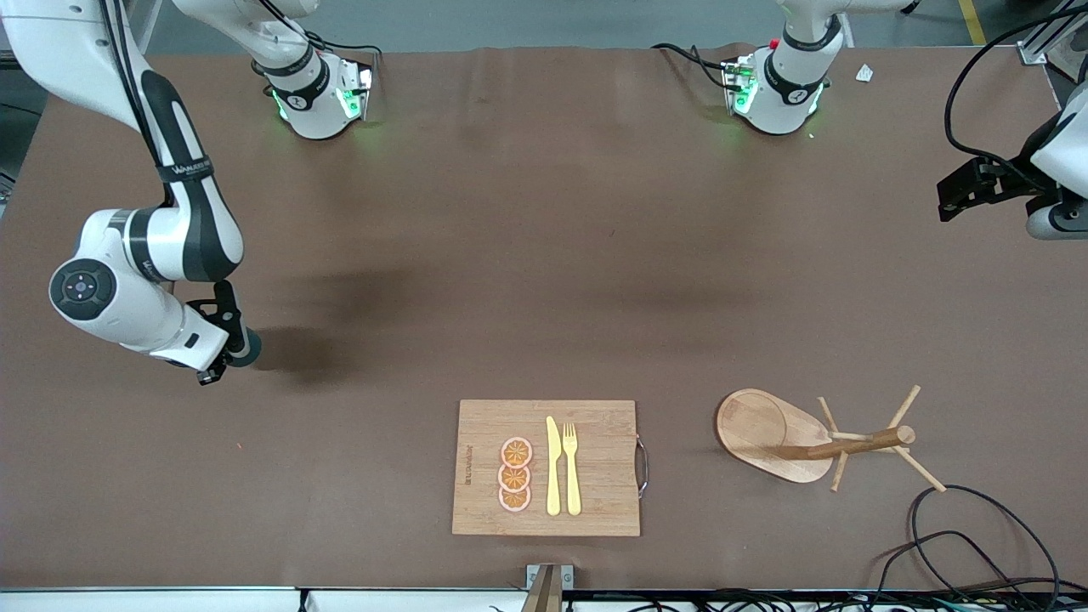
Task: Transfer cup from left to right arm and place
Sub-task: 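Carry the teal mug with the right gripper and set it down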
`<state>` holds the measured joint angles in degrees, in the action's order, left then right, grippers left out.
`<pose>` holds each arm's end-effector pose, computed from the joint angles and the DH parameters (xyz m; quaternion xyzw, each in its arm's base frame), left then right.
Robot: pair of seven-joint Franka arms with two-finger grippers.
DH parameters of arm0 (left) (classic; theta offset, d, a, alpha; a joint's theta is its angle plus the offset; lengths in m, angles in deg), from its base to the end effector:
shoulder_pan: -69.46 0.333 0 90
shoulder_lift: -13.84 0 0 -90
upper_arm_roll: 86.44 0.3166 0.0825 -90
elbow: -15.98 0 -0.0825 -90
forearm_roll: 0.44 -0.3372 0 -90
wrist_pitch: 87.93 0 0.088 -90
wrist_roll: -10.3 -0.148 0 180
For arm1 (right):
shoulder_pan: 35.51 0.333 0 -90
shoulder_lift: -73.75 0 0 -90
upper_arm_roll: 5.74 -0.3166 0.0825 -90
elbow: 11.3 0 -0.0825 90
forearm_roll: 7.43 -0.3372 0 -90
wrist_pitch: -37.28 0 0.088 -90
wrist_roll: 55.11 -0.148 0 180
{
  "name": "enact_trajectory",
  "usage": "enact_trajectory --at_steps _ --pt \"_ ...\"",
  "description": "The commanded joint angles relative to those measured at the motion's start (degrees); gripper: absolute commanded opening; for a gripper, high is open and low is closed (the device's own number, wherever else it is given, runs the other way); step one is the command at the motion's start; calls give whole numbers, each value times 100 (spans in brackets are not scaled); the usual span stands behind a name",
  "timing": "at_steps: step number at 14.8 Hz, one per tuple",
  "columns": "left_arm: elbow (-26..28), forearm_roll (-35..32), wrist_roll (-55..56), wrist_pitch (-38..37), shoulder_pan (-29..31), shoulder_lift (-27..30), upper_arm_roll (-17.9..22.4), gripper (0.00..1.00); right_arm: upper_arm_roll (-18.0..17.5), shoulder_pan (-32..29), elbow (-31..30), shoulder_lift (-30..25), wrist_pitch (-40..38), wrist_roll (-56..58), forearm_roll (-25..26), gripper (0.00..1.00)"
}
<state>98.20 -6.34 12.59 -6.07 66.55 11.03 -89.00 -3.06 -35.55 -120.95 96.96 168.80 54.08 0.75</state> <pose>0.5056 -0.0314 0.6048 -0.9981 0.0218 0.0242 0.0518 0.5879 -0.0343 0.2733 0.5568 0.8282 -0.0580 0.0250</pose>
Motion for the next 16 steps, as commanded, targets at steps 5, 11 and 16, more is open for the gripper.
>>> enact_trajectory --at_steps 5,11,16 --pt "57 80 -79 49 53 96 19 100 -136 -488 -294 -53 172 313 113 7" --pt "57 80 -88 49 27 88 10 100 -145 -523 -312 -1 233 313 105 9" --pt "83 98 -88 32 35 105 10 100 -145 -550 -312 35 277 313 69 58"
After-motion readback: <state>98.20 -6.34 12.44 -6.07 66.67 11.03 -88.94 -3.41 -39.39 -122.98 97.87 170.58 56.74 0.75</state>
